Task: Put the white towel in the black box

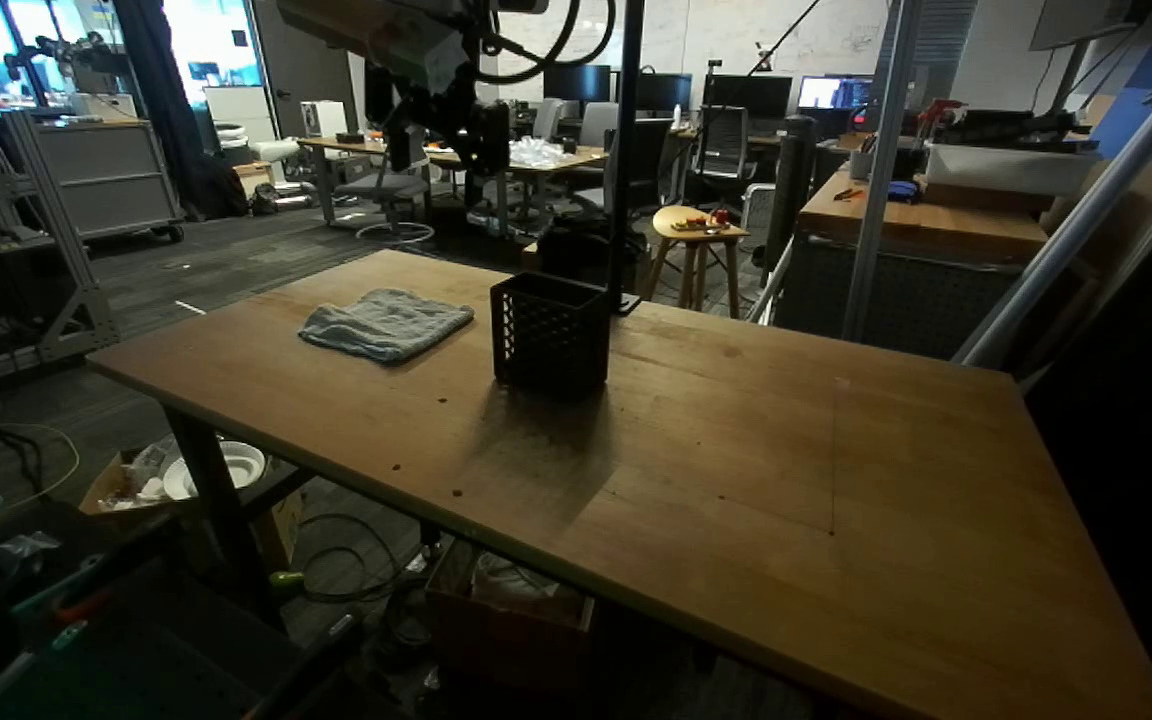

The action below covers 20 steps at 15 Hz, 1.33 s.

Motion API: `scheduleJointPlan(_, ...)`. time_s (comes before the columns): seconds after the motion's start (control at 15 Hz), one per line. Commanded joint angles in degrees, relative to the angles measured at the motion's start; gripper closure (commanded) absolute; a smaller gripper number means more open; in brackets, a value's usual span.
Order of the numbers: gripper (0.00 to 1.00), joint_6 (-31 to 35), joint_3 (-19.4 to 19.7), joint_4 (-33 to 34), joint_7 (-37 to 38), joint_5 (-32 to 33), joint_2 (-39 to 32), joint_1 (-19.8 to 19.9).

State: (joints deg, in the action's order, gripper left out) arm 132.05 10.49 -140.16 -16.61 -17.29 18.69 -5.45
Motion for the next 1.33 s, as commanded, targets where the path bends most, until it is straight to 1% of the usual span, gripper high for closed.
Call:
scheduleJointPlan(0.0,0.00,-0.21,-1.26,0.10,-0.36,-0.51,-0.09,1.34)
scheduleJointPlan(0.13,0.00,-0.08,-1.76,1.54,-0.12,-0.37,-1.71,1.06)
scheduleJointPlan(0.27,0.00,-0.20,-3.40,3.31,1.90,1.35,-3.88,1.21)
scheduleJointPlan(0.6,0.00,0.43,-7.87,8.78,2.94,3.70,-9.77,0.20)
scheduleJointPlan(0.73,0.00,-0.30,-9.52,11.68,2.33,4.22,-12.59,-0.17)
scheduleJointPlan(0.93,0.00,-1.20,-12.01,16.46,2.73,6.91,-17.25,-0.28)
scheduleJointPlan(1.27,0.00,-1.71,-15.17,25.72,0.73,10.61,-26.27,-0.81)
